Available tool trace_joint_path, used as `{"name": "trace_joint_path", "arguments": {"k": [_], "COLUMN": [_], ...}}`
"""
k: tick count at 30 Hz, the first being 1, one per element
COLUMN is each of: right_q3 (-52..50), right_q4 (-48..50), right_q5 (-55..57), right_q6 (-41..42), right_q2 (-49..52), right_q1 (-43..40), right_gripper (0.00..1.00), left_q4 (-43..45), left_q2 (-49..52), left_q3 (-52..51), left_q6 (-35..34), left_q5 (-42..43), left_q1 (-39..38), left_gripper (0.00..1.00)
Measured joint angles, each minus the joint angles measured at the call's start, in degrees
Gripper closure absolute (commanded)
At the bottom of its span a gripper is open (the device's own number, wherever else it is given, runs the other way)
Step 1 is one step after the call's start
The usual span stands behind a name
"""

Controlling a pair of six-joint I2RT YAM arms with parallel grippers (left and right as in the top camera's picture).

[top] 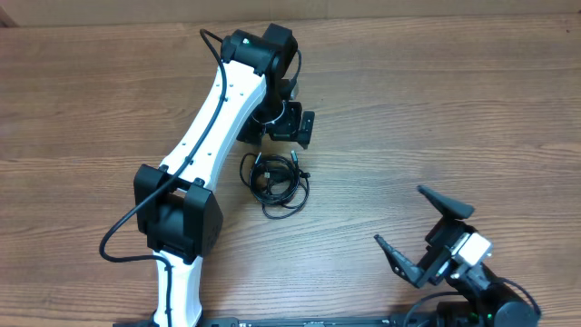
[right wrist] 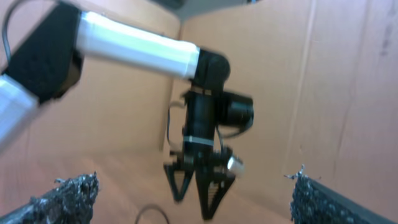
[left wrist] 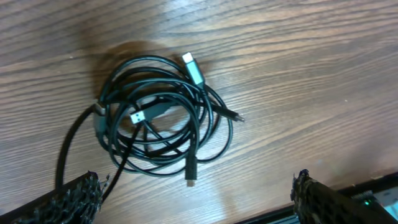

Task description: Untangle cables

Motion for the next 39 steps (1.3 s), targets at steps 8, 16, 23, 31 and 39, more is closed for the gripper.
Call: {"name": "trace_joint_path", "arguments": {"k": [8, 16, 23, 31, 39], "right_q3": [29.2, 56.3, 67.5, 68.1, 68.2], "right_q4": [-38.8, -72.9, -80.9, -79.3, -84.0], "right_q5": [5.7, 9.8, 5.8, -12.5, -11.8], "right_q6": [-3.6, -5.6, -5.4, -0.3, 8.1], "right_q2": [2.0, 15.9, 33.9, 44.0, 55.6], "right_q1": [0.0, 0.0, 0.0, 0.0, 0.2], "right_gripper": [0.0, 0.0, 0.0, 0.0, 0.05], "left_q4": [-0.2, -1.3, -8.5, -8.5, -8.5], "left_q2": [-0.3, -14.6, -32.4, -34.1, -32.9], "left_q3": [0.0, 0.0, 1.2, -3.5, -9.2], "left_q6": [0.0, -4.0, -10.7, -15.8, -24.1], "left_q5": [3.0, -1.0, -8.9, -12.6, -19.2], "left_q1": [0.0, 0.0, 2.1, 2.3, 5.9], "left_gripper": [0.0, 0.01, 0.0, 0.0, 0.01]}}
